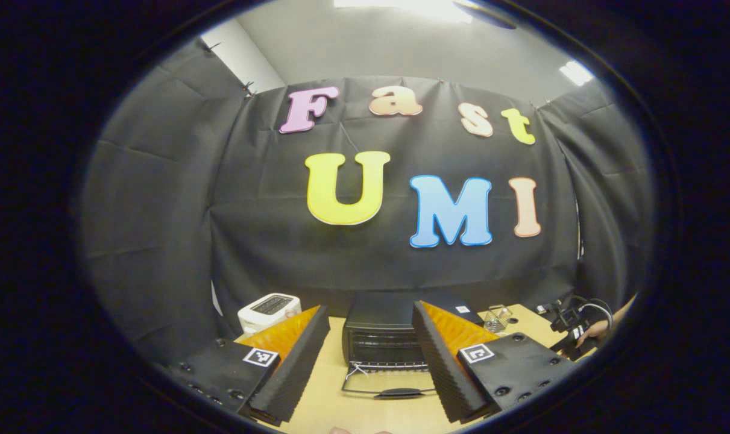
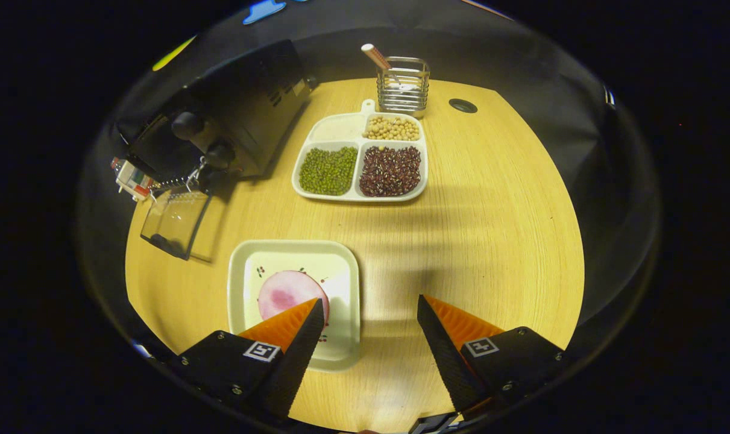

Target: Open the electric oven with the left hand, put the food in, and close the electric oven.

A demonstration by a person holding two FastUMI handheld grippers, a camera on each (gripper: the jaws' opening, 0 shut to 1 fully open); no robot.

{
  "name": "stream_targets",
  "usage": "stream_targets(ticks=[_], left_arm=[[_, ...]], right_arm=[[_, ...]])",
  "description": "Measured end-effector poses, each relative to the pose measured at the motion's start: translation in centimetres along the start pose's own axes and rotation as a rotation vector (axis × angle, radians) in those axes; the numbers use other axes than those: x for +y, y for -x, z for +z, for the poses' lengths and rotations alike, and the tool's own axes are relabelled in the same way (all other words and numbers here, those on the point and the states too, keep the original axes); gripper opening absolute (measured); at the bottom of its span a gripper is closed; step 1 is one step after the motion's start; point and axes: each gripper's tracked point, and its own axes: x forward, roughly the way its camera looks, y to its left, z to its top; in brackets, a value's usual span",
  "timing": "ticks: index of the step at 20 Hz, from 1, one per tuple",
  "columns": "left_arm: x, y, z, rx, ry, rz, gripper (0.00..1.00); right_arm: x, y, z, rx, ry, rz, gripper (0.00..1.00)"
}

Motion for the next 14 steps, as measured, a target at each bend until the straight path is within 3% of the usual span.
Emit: stream_targets(ticks=[2, 5, 6, 7, 8, 9, 11, 12, 13, 14], left_arm=[[-0.1, 0.0, -0.5, 0.016, 0.001, 0.004, 0.96], [0.1, 0.1, -1.1, 0.034, -0.003, 0.009, 0.99], [0.0, 0.0, -1.3, 0.04, -0.002, 0.009, 0.94], [0.0, 0.0, -1.4, 0.045, 0.001, 0.008, 0.99], [0.0, -0.2, -1.5, 0.048, 0.005, 0.008, 0.94], [0.0, -0.3, -1.7, 0.051, 0.011, 0.008, 0.94], [-0.2, -0.3, -1.8, 0.057, 0.02, 0.004, 0.94], [-0.3, -0.3, -1.6, 0.054, 0.019, 0.001, 0.99], [-0.5, -0.3, -1.4, 0.051, 0.017, -0.002, 0.99], [-0.8, -0.2, -1.2, 0.047, 0.014, -0.007, 0.99]], right_arm=[[-0.5, -0.9, -0.5, 0.034, 0.043, -0.04, 0.95], [0.4, -1.1, 0.1, 0.04, 0.036, -0.011, 0.92], [0.3, -1.3, -0.1, 0.043, 0.037, -0.008, 0.92], [0.4, -1.7, -0.2, 0.051, 0.045, -0.004, 0.82], [0.5, -1.1, 0.0, 0.051, 0.064, 0.009, 0.87], [0.9, -1.2, 0.0, 0.046, 0.072, 0.022, 0.85], [1.6, -0.7, -0.4, 0.076, 0.019, 0.039, 0.21], [1.3, -1.0, -0.3, 0.084, -0.009, 0.042, 0.15], [1.1, 1.1, 1.0, 0.131, -0.04, 0.059, 0.01], [1.4, -1.2, -0.5, 0.124, -0.063, 0.073, 0.0]])
